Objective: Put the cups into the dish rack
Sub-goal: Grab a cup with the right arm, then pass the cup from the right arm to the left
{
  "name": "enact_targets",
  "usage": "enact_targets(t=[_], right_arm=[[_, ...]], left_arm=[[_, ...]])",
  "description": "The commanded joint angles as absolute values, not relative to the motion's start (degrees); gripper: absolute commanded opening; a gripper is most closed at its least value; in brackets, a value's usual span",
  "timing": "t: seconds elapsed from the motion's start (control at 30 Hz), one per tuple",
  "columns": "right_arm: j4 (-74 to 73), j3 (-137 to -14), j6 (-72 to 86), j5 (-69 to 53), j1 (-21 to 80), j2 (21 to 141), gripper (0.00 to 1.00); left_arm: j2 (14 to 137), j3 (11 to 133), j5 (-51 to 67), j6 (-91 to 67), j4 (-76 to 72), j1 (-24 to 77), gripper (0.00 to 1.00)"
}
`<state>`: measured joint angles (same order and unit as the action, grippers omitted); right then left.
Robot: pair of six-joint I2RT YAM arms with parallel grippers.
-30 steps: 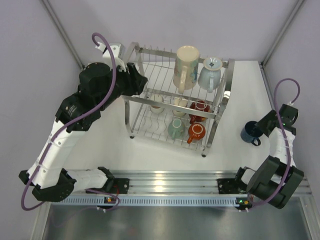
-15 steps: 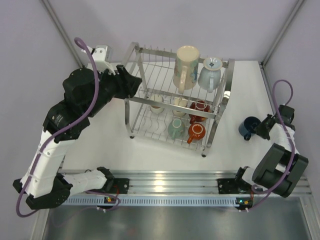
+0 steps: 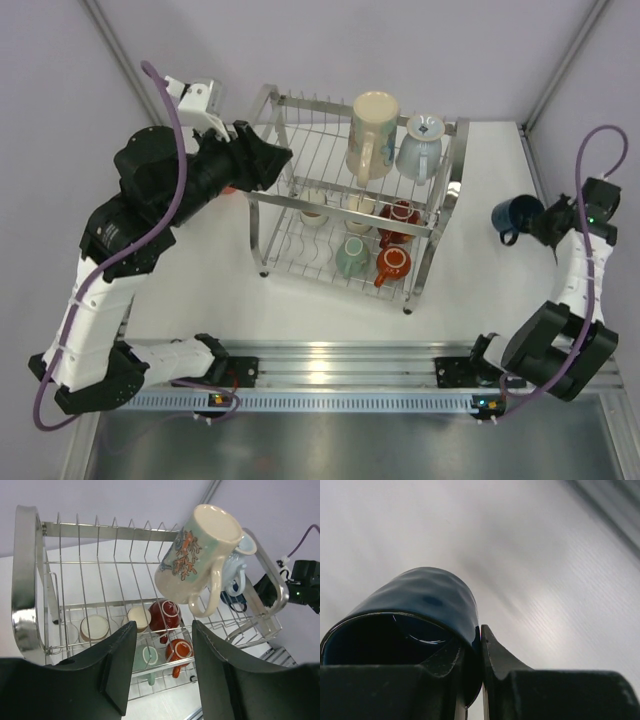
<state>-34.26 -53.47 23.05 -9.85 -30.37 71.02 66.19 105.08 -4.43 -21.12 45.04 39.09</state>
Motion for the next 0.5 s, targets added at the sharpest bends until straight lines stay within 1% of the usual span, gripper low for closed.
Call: enact_targets(t=[0.0,0.07,0.17,0.47], right_arm=[[-33.7,-68.1,28.0,-12.0,-30.0,64.4,0.0],[-35.0,-74.2,28.5,-11.3,-30.0,63.5,0.0],[-34.1,-80.1,30.4,-12.7,-30.0,62.3,0.0],[-23.4,-91.4,41.8,-29.1,-29.8,61.2,0.0]], left_arm=[[65.9,109.3,-0.3,-22.0,42.9,38.9,0.54],[65.9,110.0,2.8,-22.6,42.5,38.9,0.54],[66.0,110.4,6.4,-23.7,40.8,38.9,0.54],[69.0,111.4,16.9,-26.9,34.4,38.9,0.54]])
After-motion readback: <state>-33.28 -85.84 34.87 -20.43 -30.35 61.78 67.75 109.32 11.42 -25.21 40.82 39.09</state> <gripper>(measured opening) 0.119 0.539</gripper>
